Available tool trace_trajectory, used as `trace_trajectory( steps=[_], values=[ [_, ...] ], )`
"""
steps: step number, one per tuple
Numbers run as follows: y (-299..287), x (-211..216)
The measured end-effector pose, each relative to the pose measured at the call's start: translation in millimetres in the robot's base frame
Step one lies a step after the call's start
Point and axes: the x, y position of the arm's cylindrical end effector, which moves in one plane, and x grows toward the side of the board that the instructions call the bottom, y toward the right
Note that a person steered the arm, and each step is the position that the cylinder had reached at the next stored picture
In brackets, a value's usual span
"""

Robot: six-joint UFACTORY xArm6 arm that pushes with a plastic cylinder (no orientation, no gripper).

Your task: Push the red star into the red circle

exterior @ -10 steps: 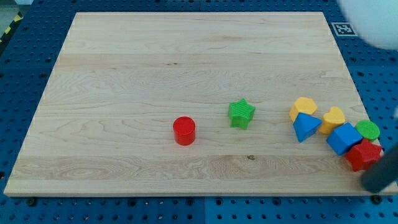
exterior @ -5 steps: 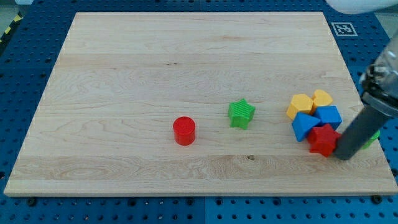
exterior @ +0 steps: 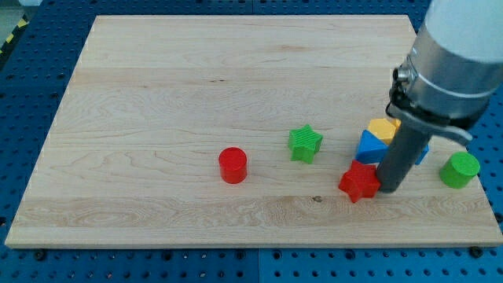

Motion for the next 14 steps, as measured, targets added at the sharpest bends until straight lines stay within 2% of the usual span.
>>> trace_trajectory(
  steps=[1,3,5,7,8,11,13,14],
  values=[
    [-20.1,21.8],
    [-74.7,-8.0],
    [-48.4,-19.6],
    [-14.7,-55.2],
    [-34.4,-59.1],
    [-104.7,-28.6],
    [-101.6,-8.4],
    [-133.8,-8.4]
  ],
)
